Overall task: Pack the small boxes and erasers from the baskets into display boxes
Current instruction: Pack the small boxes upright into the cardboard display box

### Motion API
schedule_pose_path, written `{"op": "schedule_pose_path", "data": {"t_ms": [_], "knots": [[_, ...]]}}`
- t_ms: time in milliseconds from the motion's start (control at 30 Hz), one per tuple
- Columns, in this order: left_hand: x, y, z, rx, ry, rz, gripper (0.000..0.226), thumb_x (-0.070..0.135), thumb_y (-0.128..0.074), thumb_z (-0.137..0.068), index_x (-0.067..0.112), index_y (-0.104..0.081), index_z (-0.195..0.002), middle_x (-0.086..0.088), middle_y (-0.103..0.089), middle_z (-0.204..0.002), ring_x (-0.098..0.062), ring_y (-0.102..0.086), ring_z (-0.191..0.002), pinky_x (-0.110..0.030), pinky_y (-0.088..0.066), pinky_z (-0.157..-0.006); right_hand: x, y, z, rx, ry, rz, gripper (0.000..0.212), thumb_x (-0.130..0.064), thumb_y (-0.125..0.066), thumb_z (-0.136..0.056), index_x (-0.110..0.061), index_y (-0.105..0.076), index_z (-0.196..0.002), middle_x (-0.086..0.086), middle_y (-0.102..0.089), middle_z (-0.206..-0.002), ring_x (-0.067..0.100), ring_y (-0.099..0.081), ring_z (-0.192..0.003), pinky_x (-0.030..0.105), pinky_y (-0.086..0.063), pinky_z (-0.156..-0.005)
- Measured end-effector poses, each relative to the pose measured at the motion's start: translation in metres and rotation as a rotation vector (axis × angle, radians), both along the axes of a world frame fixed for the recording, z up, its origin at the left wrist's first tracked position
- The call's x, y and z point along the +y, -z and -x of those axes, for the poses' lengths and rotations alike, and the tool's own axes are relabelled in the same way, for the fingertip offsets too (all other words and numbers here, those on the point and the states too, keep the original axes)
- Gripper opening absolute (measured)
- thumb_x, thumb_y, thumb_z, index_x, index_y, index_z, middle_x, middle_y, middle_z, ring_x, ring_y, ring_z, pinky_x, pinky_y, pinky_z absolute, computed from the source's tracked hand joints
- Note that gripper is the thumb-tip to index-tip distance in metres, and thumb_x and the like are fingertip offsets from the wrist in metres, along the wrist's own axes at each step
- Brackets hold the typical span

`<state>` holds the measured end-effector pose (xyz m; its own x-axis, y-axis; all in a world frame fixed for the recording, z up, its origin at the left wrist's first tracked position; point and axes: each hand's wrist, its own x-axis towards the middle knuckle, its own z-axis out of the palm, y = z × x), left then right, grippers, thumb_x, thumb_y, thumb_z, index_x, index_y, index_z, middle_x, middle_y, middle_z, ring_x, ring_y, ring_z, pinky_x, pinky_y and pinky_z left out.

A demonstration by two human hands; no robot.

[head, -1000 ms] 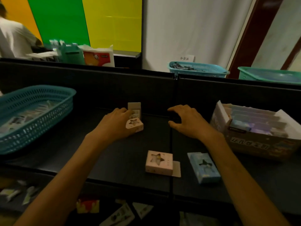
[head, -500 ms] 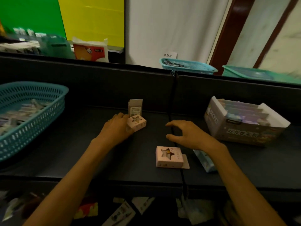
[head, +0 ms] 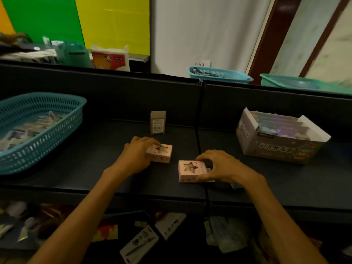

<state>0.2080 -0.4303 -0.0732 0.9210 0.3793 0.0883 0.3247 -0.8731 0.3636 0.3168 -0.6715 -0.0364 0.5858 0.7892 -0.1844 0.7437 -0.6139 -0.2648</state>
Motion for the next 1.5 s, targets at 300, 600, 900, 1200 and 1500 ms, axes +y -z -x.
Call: {"op": "schedule_pose_path", "data": {"t_ms": [300, 600, 900, 1200, 1500], "knots": [[-0.001, 0.008, -0.002, 0.035, -0.190, 0.058, 0.090, 0.067, -0.058, -0.075, 0.023, -0.024, -0.147, -0.003, -0.026, -0.153, -0.024, -0.021, -0.140, -0.049, -0.024, -0.112, 0.006, 0.012, -0.014, 0.019, 0.080, -0.031, 0.091, -0.033, -0.075, -0.075, -0.030, -0.021, -0.148, 0.002, -0.028, -0.151, 0.023, -0.027, -0.138, 0.042, -0.027, -0.114], [0.010, 0.010, -0.004, -0.026, -0.054, 0.245, 0.071, 0.046, -0.075, -0.070, 0.028, -0.043, -0.130, 0.000, -0.049, -0.134, -0.019, -0.046, -0.121, -0.043, -0.038, -0.104, 0.009, 0.011, -0.025, 0.143, 0.033, -0.080, 0.054, -0.028, -0.072, -0.081, -0.027, -0.047, -0.129, -0.003, -0.048, -0.135, 0.014, -0.045, -0.124, 0.030, -0.038, -0.104], [0.020, -0.003, -0.011, -0.174, 0.062, 0.522, 0.058, 0.022, -0.076, -0.074, 0.038, -0.041, -0.118, 0.000, -0.043, -0.131, -0.010, -0.048, -0.103, -0.023, -0.051, -0.071, 0.018, 0.017, -0.030, 0.221, -0.001, -0.082, 0.069, -0.045, -0.073, -0.077, -0.034, -0.041, -0.137, -0.006, -0.039, -0.137, 0.010, -0.037, -0.121, 0.027, -0.034, -0.099], [0.009, -0.007, -0.017, -0.214, -0.012, 0.625, 0.046, 0.030, -0.068, -0.081, 0.032, -0.042, -0.119, -0.002, -0.045, -0.126, -0.011, -0.062, -0.080, -0.021, -0.050, -0.059, 0.016, 0.013, -0.024, 0.303, 0.038, -0.263, 0.055, -0.038, -0.075, -0.076, -0.038, -0.047, -0.123, -0.017, -0.050, -0.122, 0.004, -0.049, -0.113, 0.019, -0.043, -0.086], [0.014, -0.012, -0.017, -0.435, 0.043, 0.645, 0.059, 0.011, -0.070, -0.079, 0.019, -0.042, -0.130, -0.002, -0.051, -0.132, -0.015, -0.050, -0.119, -0.013, -0.043, -0.066, 0.004, 0.008, -0.019, 0.384, 0.052, -0.445, 0.052, -0.034, -0.071, -0.082, -0.047, -0.046, -0.125, -0.007, -0.052, -0.128, 0.012, -0.055, -0.116, 0.036, -0.053, -0.091]]}}
